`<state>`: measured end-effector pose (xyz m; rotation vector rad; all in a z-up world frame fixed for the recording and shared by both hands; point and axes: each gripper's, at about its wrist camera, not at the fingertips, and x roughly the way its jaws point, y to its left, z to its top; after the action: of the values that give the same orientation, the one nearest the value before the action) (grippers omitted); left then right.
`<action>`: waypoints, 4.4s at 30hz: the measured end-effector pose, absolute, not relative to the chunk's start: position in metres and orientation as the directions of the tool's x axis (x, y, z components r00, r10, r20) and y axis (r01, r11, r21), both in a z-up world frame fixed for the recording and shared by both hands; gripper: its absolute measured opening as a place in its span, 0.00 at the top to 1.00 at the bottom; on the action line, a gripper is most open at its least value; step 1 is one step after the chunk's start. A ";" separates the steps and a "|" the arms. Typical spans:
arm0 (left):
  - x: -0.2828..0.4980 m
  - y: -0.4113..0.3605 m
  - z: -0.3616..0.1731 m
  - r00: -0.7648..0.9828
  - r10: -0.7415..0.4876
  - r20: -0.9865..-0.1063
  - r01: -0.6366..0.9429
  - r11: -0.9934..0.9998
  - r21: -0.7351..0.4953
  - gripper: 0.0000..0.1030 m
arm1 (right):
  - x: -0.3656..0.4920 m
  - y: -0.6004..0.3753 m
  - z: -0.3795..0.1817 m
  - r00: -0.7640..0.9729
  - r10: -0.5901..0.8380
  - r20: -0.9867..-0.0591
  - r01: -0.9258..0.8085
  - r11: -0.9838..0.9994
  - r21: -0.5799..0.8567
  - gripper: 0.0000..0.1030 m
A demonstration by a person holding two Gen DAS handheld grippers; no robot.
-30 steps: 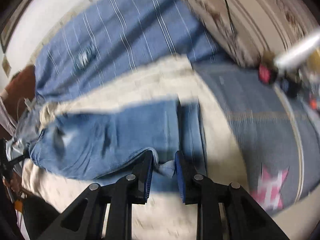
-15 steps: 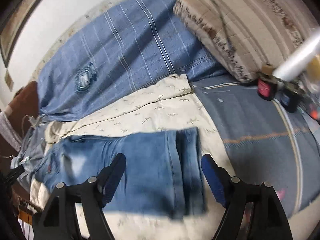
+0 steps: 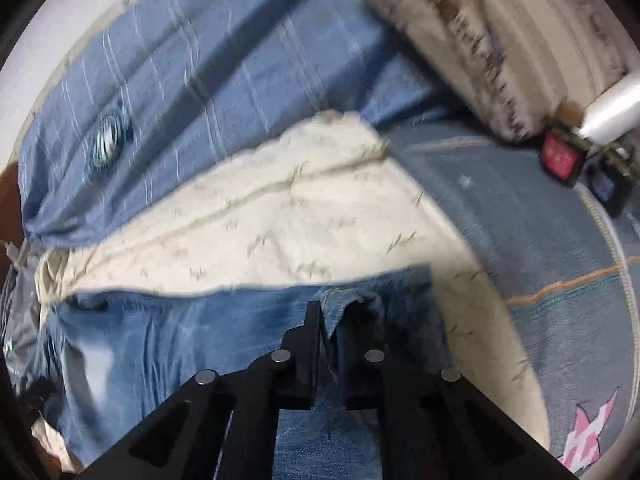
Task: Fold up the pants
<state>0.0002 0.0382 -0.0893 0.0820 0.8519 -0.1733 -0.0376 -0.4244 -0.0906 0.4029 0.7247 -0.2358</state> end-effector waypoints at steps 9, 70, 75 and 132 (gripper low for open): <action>0.005 0.029 -0.092 0.676 -0.075 -0.733 0.187 0.980 0.073 0.36 | -0.036 -0.439 -0.093 0.718 -0.234 -0.656 0.471 0.857 0.209 0.94; -0.029 0.022 -0.083 0.654 -0.257 -0.711 0.457 0.883 0.101 0.29 | 0.004 -0.290 -0.065 0.649 0.168 -0.742 -0.015 0.978 0.208 0.95; -0.037 -0.008 -0.099 0.645 -0.201 -0.737 0.513 0.829 0.223 0.29 | -0.046 -0.330 -0.093 0.588 0.124 -0.799 0.044 0.982 0.185 0.95; -0.013 0.022 -0.091 0.692 -0.086 -0.716 0.286 0.944 0.164 0.12 | 0.045 -0.278 -0.119 0.619 0.056 -0.784 0.104 0.983 0.153 0.95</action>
<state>-0.0131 0.0223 -0.0905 0.2730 0.7807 -0.2105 0.0446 -0.2775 -0.1190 0.1908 0.9049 -0.0277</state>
